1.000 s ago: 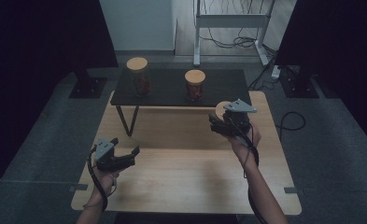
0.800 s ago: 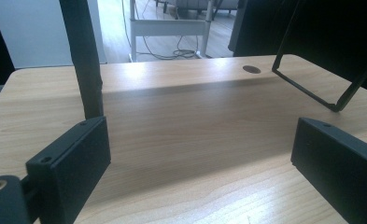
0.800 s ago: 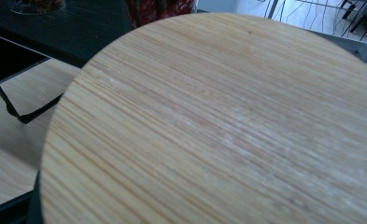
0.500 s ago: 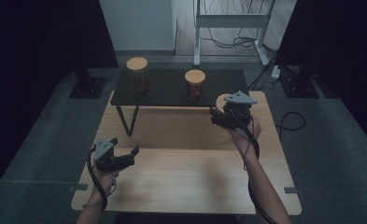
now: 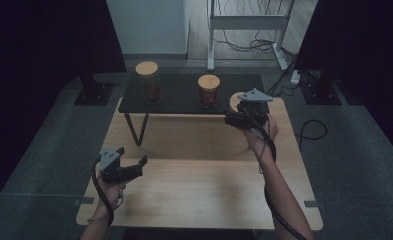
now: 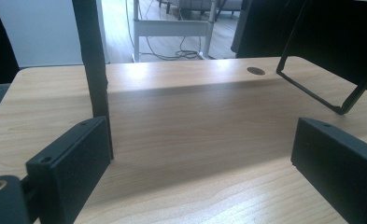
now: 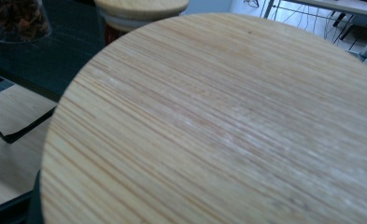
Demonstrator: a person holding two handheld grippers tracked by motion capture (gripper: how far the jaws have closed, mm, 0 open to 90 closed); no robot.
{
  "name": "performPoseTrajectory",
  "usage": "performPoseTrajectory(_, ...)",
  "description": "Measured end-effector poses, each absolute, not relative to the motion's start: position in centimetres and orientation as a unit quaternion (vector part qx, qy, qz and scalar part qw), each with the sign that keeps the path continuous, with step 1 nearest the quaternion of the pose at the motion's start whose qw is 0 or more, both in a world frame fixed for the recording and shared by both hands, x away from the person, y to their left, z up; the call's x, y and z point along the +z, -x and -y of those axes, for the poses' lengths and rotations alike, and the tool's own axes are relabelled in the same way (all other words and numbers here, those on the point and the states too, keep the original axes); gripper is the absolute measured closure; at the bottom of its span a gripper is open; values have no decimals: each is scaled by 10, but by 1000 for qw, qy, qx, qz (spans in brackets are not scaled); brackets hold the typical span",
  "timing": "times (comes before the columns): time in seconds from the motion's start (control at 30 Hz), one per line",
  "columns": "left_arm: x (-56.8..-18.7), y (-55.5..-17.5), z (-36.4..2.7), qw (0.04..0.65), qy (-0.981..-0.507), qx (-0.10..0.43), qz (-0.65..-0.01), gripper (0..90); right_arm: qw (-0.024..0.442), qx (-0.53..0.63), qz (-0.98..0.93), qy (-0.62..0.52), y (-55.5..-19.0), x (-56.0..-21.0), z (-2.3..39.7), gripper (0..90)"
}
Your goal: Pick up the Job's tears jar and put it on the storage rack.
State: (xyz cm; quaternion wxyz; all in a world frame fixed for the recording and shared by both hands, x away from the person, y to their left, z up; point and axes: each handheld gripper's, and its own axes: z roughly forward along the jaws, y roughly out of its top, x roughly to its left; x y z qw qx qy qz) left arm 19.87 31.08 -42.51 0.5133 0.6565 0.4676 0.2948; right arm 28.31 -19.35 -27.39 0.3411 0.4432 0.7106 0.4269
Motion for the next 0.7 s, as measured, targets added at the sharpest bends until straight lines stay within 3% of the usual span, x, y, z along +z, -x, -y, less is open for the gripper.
performPoseTrajectory(0.7,-427,-201,-312,510,-655,295,-473,44,343,418,-707,-456,-314,-265,193,254)
